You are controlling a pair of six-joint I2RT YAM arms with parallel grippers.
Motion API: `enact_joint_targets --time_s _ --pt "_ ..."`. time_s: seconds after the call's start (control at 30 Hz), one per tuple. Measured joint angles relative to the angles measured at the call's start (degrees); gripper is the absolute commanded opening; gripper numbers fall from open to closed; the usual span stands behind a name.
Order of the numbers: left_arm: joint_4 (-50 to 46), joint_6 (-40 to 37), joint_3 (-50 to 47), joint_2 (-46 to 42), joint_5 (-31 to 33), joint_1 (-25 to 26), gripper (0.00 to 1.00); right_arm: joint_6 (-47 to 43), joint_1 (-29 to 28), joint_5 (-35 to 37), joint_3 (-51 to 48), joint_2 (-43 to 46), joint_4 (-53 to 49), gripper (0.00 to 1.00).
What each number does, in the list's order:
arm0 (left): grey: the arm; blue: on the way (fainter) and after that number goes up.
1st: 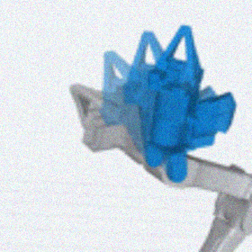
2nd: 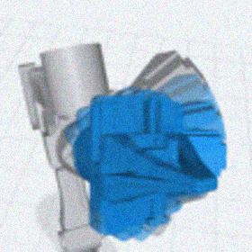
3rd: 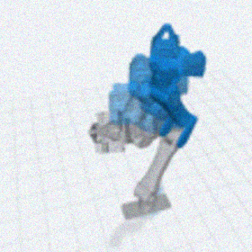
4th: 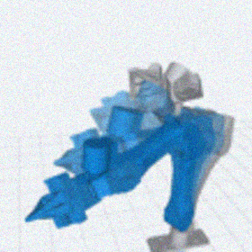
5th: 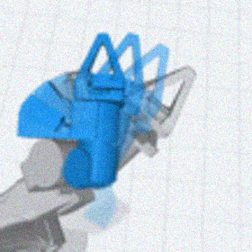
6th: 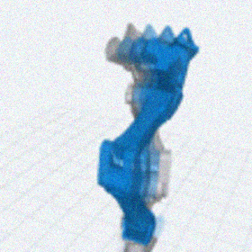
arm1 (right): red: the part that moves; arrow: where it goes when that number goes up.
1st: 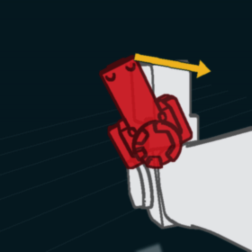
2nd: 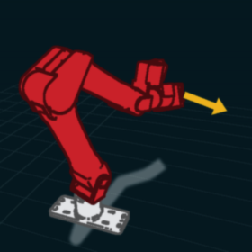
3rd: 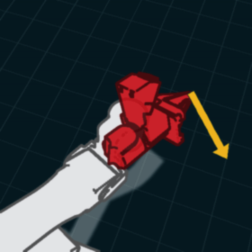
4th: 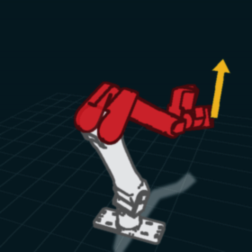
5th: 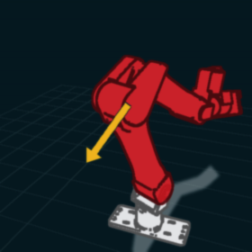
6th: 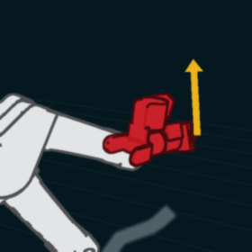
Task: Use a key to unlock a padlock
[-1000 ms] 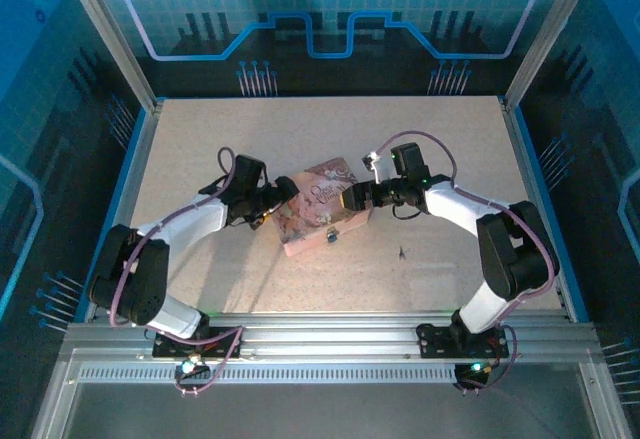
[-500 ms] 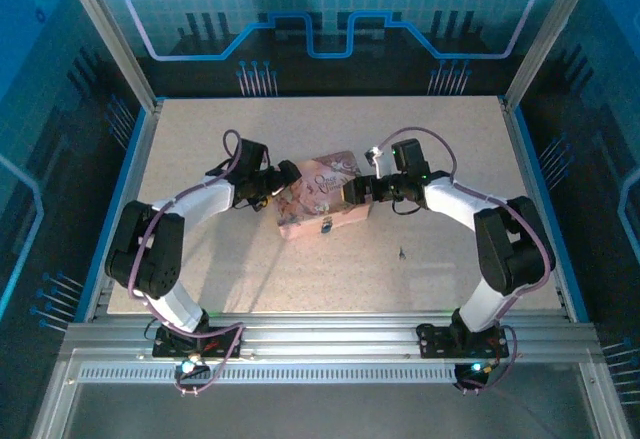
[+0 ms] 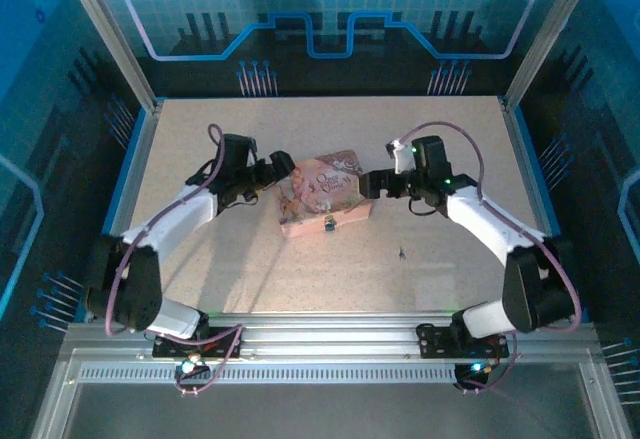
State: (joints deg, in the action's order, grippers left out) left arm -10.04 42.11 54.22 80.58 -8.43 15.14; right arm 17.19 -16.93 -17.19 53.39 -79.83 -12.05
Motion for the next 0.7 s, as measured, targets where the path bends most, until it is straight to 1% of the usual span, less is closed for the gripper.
enact_joint_targets --time_s 0.17,0.23,0.27,0.37,0.43,0.47,0.7 --pt "0.07 -0.02 -6.62 -9.46 -0.50 0.22 0.99 2.49 0.11 2.16 -5.70 7.19 -2.86 0.95" --pt "0.00 0.63 -9.97 -13.31 -0.61 0.98 0.99 3.91 0.11 2.84 -7.98 8.92 -4.46 0.90" --pt "0.02 1.09 -11.32 -14.84 -0.63 1.62 0.99 4.57 0.11 3.19 -8.92 9.55 -5.14 0.90" --pt "0.04 2.89 -15.45 -19.67 -0.59 4.96 0.99 6.21 0.11 4.31 -11.54 11.30 -7.82 0.85" --pt "0.04 4.35 -17.49 -22.05 -0.44 7.72 0.99 7.06 0.11 5.20 -13.14 12.26 -9.51 0.84" --pt "0.04 4.98 -18.14 -22.88 -0.26 9.07 0.99 7.30 0.11 5.42 -13.77 12.57 -10.08 0.82" --pt "2.71 10.29 -20.81 -24.41 2.25 19.15 0.99 10.47 0.11 7.69 -19.67 14.29 -13.25 0.73"
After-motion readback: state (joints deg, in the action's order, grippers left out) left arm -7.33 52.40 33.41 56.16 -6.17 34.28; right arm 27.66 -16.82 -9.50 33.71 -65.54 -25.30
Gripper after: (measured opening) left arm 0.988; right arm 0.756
